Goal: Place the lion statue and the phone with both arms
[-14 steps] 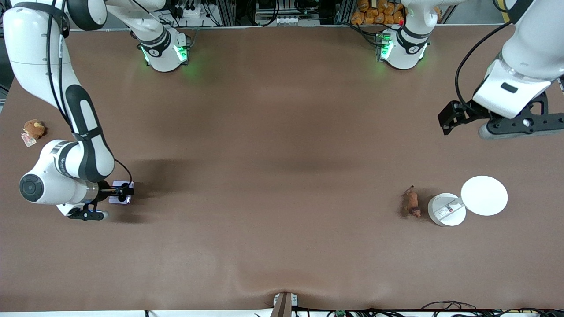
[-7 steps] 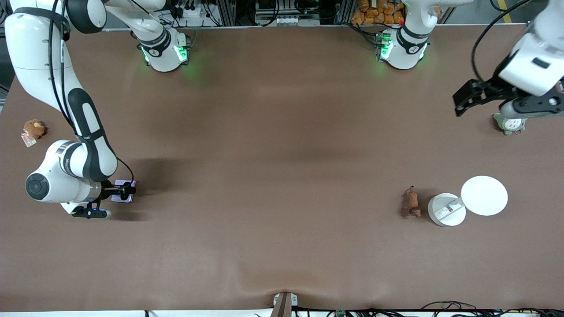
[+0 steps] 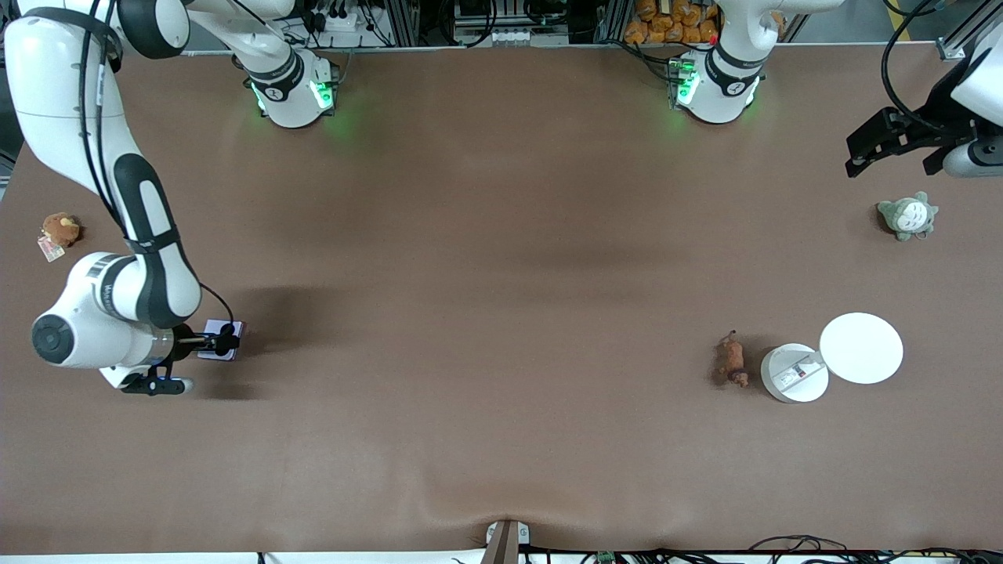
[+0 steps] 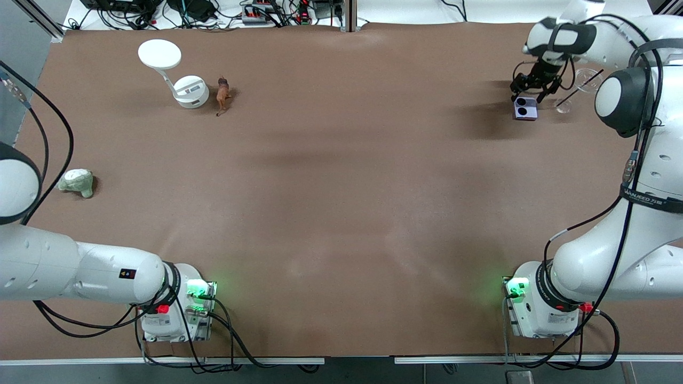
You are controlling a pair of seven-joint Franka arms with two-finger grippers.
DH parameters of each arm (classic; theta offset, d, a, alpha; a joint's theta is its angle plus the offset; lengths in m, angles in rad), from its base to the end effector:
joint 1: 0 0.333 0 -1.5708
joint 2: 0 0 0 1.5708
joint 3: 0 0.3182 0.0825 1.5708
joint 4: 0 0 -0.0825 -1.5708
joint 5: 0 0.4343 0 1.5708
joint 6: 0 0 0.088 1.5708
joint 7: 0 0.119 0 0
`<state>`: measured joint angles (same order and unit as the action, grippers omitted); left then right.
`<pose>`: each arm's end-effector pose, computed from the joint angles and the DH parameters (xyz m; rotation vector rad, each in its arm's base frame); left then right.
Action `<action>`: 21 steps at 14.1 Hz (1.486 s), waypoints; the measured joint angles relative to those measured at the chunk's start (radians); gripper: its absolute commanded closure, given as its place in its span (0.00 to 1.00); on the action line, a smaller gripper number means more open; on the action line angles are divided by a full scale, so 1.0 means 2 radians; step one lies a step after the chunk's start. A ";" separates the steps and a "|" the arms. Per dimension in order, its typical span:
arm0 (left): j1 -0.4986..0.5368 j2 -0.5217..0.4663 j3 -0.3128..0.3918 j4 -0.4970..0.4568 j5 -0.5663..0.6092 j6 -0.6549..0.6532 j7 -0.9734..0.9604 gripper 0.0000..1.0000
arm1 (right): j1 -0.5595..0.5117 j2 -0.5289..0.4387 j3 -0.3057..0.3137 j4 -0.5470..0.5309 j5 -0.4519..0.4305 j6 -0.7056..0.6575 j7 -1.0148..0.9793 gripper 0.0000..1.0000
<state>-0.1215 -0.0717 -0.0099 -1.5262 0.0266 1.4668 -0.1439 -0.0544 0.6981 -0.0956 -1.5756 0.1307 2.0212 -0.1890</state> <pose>0.5662 -0.0716 0.6708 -3.1162 -0.0241 -0.0248 0.7027 -0.0913 0.1705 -3.0330 0.0274 0.3608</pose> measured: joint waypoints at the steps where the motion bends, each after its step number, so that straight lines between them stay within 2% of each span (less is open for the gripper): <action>1: 0.000 -0.006 0.000 -0.009 0.000 0.000 0.000 0.00 | 0.002 -0.003 0.002 0.026 0.000 -0.036 0.000 0.00; 8: -0.004 -0.025 0.000 -0.030 0.000 0.007 0.001 0.00 | 0.017 -0.033 0.009 0.226 0.000 -0.279 0.000 0.00; 11: -0.005 -0.029 0.000 -0.042 0.000 0.014 0.001 0.00 | 0.019 -0.064 0.007 0.273 -0.001 -0.357 0.001 0.00; 16: -0.005 -0.033 -0.002 -0.052 0.000 0.017 0.001 0.00 | 0.030 -0.166 0.008 0.272 -0.028 -0.417 0.009 0.00; 18: -0.005 -0.036 -0.003 -0.056 0.000 0.017 0.001 0.00 | 0.030 -0.212 0.007 0.239 -0.036 -0.414 0.011 0.00; 21: -0.001 -0.040 0.000 -0.058 0.000 0.017 0.001 0.00 | 0.030 -0.290 0.007 0.144 -0.069 -0.378 0.011 0.00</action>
<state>-0.1236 -0.1509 -0.0091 -1.6417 0.0264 1.5012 -0.1417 0.0055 0.1178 -0.0824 -1.2873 -0.0081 1.2646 -0.1673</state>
